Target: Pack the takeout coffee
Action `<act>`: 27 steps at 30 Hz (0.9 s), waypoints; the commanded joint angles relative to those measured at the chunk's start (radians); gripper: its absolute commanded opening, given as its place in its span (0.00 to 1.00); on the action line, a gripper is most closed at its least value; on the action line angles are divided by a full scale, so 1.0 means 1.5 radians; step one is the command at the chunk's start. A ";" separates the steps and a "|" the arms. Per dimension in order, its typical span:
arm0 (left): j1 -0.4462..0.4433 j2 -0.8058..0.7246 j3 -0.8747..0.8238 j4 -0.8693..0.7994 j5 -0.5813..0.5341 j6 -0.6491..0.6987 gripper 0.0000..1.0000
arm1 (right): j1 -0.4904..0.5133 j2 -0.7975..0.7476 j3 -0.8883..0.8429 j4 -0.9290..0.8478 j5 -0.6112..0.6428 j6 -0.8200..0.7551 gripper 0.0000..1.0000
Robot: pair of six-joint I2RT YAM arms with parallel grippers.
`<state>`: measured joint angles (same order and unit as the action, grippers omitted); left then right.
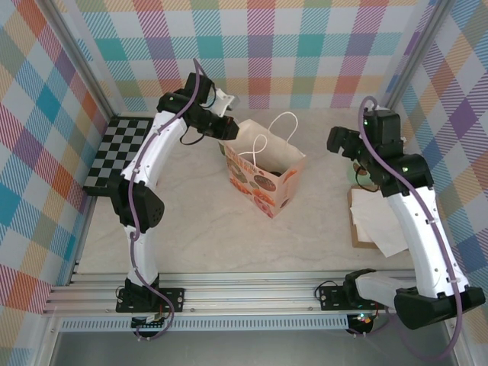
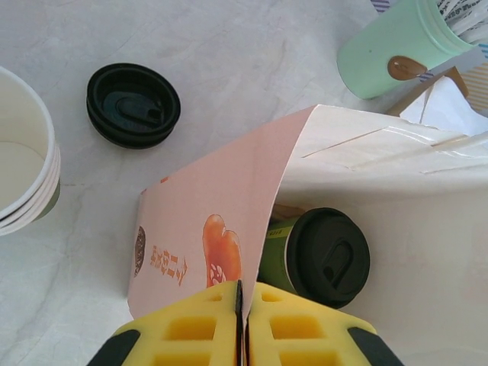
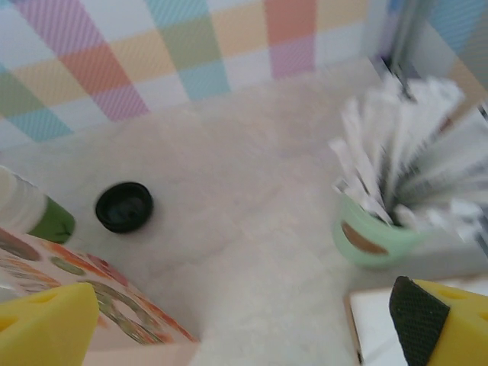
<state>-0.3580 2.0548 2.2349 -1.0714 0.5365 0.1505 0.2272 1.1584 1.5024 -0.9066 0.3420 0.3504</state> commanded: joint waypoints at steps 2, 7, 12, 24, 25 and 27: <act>0.002 -0.038 -0.012 -0.007 -0.001 -0.021 0.10 | -0.078 -0.014 -0.015 -0.091 -0.086 0.063 1.00; 0.002 -0.043 -0.023 -0.005 -0.006 -0.033 0.12 | -0.152 -0.006 -0.041 -0.095 -0.169 0.088 1.00; 0.003 -0.049 -0.023 0.017 -0.018 -0.063 0.25 | -0.209 0.010 -0.044 -0.108 -0.210 0.099 1.00; 0.030 -0.106 -0.012 0.129 -0.079 -0.169 1.00 | -0.382 0.157 0.101 -0.235 -0.367 0.055 0.90; 0.034 -0.113 -0.026 0.153 -0.093 -0.182 1.00 | -0.384 0.174 0.128 -0.240 -0.369 0.060 0.89; 0.045 -0.125 -0.062 0.222 -0.109 -0.217 1.00 | -0.384 0.218 0.183 -0.252 -0.372 0.083 0.82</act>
<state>-0.3195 1.9270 2.1891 -0.8886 0.4332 -0.0868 -0.3466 1.4307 1.6833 -1.2144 -0.1612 0.4564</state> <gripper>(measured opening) 0.997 0.842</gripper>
